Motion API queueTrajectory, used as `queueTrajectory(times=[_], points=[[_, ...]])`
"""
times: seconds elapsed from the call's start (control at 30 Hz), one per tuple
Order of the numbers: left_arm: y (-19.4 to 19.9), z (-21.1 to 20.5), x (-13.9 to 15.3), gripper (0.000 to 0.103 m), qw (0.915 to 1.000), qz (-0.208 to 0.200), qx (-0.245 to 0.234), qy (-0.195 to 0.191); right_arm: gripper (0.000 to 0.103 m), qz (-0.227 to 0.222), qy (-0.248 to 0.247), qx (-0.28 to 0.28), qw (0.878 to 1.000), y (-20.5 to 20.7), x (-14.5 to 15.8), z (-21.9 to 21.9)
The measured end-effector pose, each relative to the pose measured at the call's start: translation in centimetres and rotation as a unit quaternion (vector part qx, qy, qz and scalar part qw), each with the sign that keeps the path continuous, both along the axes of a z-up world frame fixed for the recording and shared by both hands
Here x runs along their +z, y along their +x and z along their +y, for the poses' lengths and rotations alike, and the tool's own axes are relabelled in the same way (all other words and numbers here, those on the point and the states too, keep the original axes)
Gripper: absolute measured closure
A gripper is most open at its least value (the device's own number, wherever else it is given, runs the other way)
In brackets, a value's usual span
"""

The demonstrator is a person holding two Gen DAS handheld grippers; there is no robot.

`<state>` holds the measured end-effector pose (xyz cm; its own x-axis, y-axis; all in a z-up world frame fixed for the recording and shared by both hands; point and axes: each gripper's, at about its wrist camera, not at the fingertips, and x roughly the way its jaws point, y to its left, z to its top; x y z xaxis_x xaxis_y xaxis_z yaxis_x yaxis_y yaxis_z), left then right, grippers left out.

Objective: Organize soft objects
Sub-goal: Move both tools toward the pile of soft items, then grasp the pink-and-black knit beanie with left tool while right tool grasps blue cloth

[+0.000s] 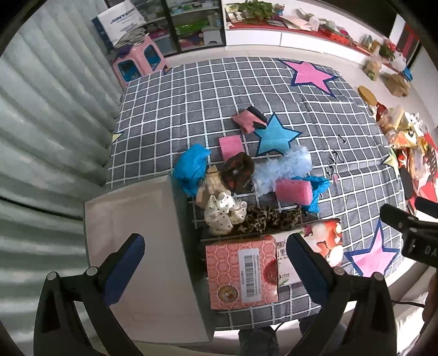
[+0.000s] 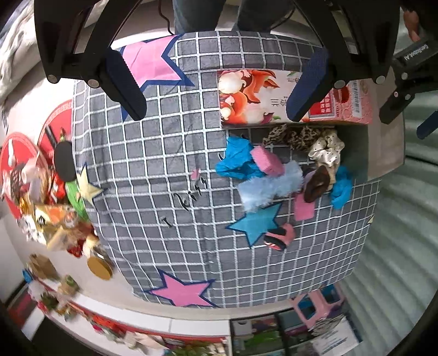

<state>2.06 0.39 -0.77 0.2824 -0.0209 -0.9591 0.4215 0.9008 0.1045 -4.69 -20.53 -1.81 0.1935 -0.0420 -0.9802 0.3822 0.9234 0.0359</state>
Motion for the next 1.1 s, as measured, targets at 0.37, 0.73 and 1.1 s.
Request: queueTrajectory(times=[0.37,0.73,1.1], points=[[3.5,-4.2,-2.3,0.0,0.9997,0.022,0.009,0.006,0.0,0.03,0.027,-0.046,0.998,-0.9,-4.6,-5.6],[8.1,-9.5,-5.7,0.0,0.9982,0.042,0.039,0.017,0.0,0.041,0.07,-0.001,0.997,1.8,-8.8,-7.1],[15.5,-13.6,-12.4,0.0,0.9954,0.056,0.052,0.058,0.0,0.049,0.107,0.019,0.993,4.4,-13.2,-6.4]])
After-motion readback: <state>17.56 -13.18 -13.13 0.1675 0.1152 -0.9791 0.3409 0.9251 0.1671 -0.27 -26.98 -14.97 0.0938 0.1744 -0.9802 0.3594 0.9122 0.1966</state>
